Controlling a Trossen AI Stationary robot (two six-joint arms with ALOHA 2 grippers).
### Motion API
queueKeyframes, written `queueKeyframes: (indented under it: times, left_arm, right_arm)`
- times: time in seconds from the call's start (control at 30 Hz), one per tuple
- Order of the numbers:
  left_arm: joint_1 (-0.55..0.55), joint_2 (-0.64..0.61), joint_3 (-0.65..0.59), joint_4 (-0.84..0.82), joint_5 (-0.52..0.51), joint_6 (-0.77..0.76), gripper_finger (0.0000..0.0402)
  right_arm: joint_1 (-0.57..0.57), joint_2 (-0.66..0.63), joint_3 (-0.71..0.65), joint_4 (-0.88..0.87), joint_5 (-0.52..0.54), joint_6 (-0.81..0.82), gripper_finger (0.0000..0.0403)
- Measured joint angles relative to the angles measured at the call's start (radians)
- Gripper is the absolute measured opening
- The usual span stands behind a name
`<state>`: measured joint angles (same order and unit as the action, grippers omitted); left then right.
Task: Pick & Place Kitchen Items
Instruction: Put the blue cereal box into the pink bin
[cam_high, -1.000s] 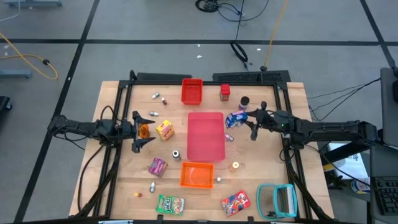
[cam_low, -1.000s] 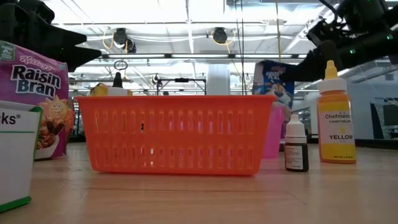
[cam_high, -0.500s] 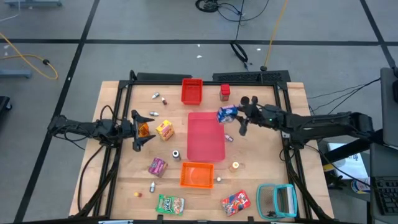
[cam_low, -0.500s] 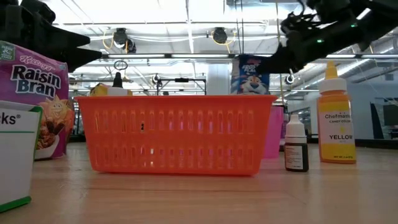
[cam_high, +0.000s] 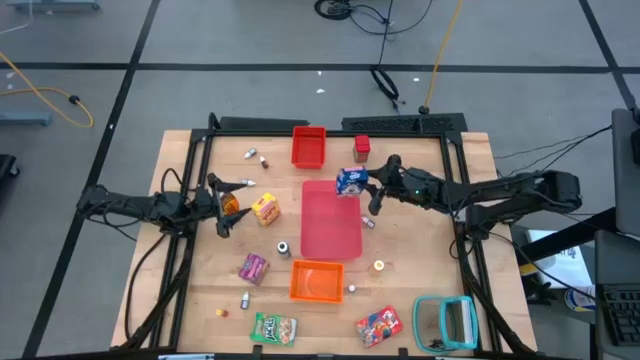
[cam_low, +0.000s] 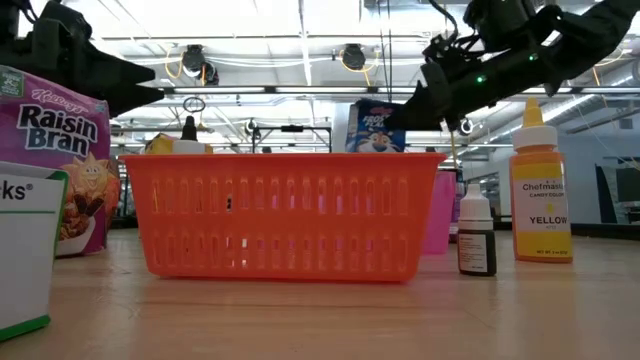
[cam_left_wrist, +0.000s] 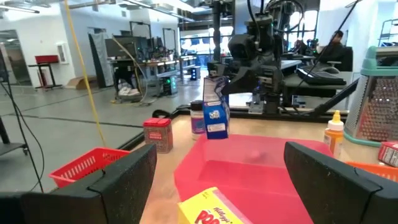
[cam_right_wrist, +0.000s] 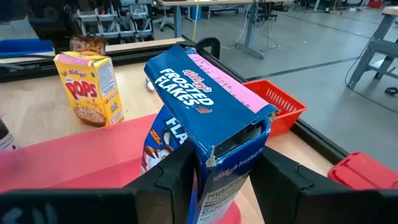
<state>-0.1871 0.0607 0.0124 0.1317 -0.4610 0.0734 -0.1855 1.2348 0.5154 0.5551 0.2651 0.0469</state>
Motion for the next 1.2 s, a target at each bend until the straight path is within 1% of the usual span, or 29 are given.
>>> queueKeyframes:
  times: [0.07,0.23,0.43,0.8,1.2]
  left_arm:
    - [0.000,0.000,0.000,0.000,-0.003,0.000,0.0351]
    - [0.000,0.000,0.000,0.000,-0.012,0.000,0.0351]
    - [0.000,0.000,0.000,0.000,-0.012,0.000,0.0351]
    - [0.000,0.000,0.000,0.000,-0.013,0.000,0.0351]
    - [0.000,0.000,0.000,0.000,-0.013,0.000,0.0351]
  right_arm:
    - [0.008,0.017,0.000,0.015,0.008,0.007,0.0134]
    - [0.040,0.052,0.000,0.024,0.102,-0.006,0.0134]
    - [0.056,0.091,0.000,0.067,0.105,0.015,0.0134]
    - [0.056,0.148,0.000,0.086,0.105,0.019,0.0135]
    - [0.057,0.152,0.000,0.092,0.104,0.023,0.0163]
